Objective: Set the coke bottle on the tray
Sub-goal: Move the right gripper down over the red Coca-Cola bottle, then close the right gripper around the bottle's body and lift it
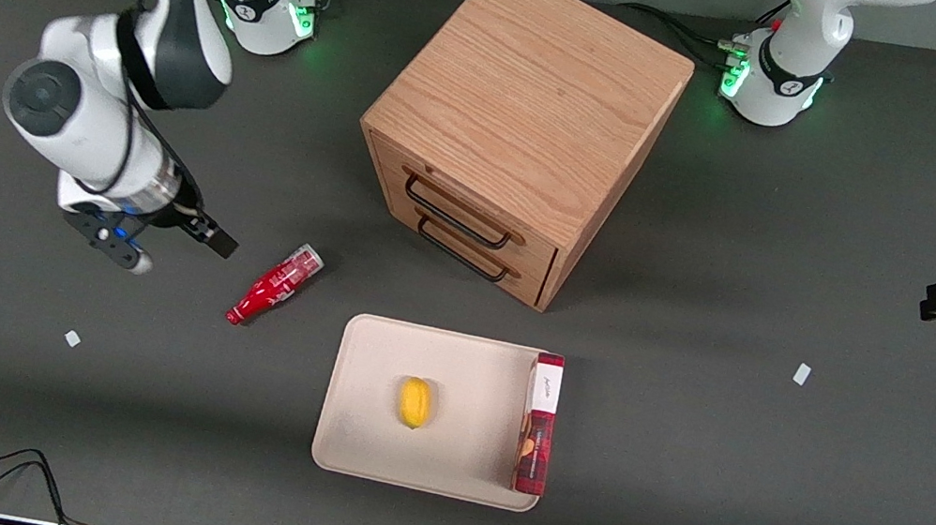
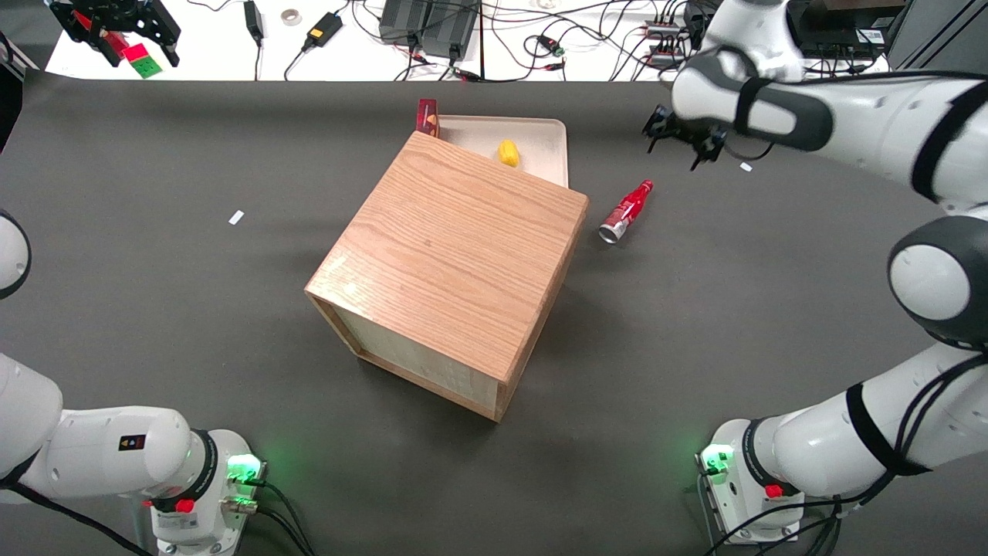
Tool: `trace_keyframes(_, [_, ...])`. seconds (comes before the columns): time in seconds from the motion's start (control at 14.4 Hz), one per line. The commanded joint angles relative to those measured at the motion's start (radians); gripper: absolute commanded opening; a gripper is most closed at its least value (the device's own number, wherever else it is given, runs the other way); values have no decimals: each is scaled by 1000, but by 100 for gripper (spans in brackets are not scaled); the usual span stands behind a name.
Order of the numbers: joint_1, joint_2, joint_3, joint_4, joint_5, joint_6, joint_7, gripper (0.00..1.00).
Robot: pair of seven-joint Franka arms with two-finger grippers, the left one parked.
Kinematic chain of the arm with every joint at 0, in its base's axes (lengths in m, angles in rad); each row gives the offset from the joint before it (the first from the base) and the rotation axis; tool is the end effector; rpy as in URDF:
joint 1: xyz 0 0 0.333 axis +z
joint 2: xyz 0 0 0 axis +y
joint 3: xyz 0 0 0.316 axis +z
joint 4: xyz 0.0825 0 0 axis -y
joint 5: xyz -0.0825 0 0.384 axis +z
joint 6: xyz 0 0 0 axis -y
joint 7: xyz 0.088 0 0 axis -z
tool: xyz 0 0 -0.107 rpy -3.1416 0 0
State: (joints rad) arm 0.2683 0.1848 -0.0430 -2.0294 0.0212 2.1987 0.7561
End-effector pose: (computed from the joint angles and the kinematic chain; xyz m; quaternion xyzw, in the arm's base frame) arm 0.5672 0.1314 0.3558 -0.9634 0.2680 0.0089 0.0004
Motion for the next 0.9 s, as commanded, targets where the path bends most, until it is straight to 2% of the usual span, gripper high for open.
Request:
trace_keyframes(0.0, [3, 73, 28, -80, 16, 183, 90, 100])
trace_keyframes(0.28, [3, 200, 57, -86, 16, 340, 158, 100])
trace_keyframes(0.77, [0, 306, 63, -86, 16, 458, 161, 100])
trace_keyframes(0.83, [0, 311, 63, -87, 16, 463, 161, 94])
